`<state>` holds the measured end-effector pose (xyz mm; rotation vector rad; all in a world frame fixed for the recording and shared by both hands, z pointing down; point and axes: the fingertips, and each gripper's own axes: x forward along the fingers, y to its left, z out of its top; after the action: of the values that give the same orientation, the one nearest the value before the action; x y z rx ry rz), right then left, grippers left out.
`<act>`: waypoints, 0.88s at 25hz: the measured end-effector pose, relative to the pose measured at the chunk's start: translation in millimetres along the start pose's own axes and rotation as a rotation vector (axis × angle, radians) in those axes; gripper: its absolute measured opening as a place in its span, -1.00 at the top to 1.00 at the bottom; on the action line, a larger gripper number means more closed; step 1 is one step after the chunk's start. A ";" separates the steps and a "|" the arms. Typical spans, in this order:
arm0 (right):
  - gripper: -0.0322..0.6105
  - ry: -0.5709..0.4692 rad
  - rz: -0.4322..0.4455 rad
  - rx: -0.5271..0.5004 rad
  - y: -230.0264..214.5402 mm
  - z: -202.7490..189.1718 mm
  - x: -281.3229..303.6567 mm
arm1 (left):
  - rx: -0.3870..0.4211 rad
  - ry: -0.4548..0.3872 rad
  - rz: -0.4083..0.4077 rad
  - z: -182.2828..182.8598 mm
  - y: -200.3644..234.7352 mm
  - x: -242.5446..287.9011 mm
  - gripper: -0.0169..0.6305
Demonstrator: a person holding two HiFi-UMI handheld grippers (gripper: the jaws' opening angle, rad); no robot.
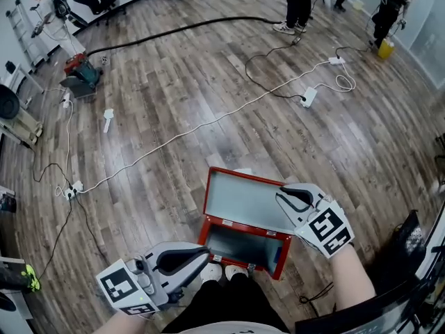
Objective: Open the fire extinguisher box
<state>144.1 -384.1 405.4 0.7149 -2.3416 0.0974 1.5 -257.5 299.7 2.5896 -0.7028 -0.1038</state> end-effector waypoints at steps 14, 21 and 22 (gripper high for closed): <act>0.87 -0.178 -0.082 0.109 55.1 99.4 -119.1 | 0.159 -0.053 -0.085 60.2 -50.9 -10.0 0.91; 0.87 -0.191 -0.116 0.132 97.5 117.3 -150.5 | 0.193 0.026 -0.039 75.7 -39.7 -32.5 0.91; 0.87 -0.182 -0.123 0.132 101.9 115.9 -152.1 | 0.182 0.034 -0.043 77.5 -36.9 -34.4 0.91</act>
<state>117.2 -255.9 232.7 0.9674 -2.4734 0.1379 -25.7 -243.6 212.5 2.7737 -0.6720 -0.0096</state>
